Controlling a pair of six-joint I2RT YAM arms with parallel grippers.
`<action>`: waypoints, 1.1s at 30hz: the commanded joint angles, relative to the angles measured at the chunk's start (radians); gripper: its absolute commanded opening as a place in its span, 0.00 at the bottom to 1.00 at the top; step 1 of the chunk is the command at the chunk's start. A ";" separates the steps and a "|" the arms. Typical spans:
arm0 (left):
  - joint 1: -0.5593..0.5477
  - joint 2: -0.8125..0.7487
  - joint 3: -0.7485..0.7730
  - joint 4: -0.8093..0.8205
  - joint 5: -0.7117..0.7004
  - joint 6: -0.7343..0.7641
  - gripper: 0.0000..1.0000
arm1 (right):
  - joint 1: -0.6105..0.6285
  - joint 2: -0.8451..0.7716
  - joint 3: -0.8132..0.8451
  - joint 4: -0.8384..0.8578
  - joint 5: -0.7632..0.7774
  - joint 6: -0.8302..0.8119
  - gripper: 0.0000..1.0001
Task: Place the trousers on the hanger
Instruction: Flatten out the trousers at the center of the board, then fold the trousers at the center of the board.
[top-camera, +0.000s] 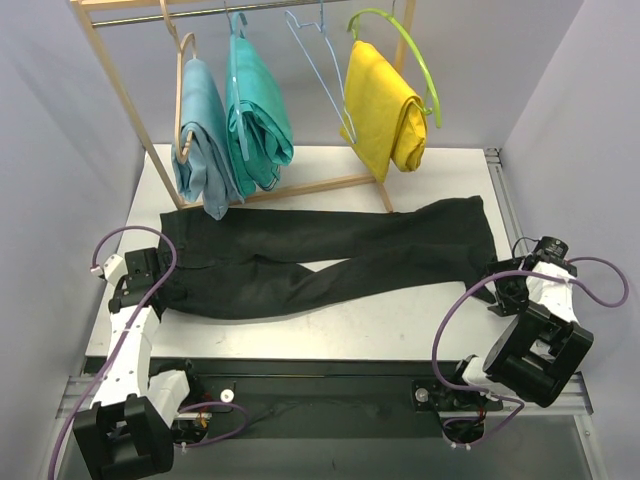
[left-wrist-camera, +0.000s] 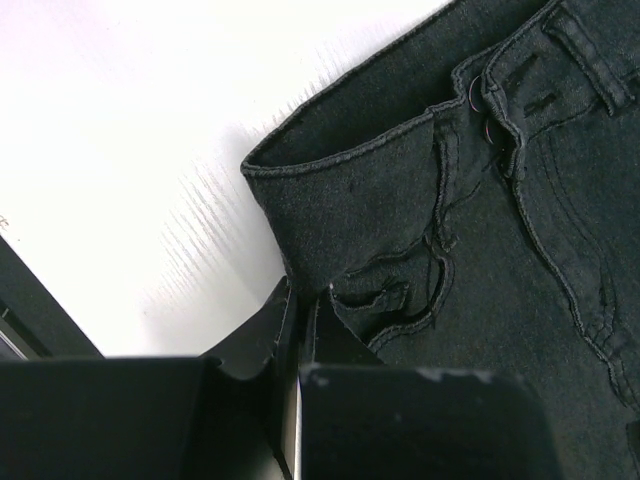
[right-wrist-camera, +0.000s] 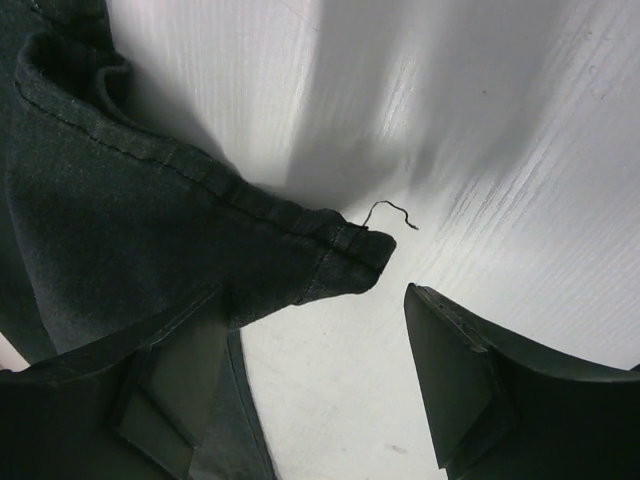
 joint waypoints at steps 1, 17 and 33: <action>-0.007 0.001 0.012 -0.001 -0.024 0.014 0.00 | -0.001 -0.005 -0.021 -0.022 0.037 0.094 0.71; -0.017 0.086 0.179 -0.061 -0.155 0.073 0.00 | 0.039 0.010 0.157 -0.005 0.293 0.034 0.00; -0.017 -0.092 0.236 -0.108 -0.275 0.164 0.00 | 0.025 -0.074 0.258 -0.137 0.557 -0.197 0.00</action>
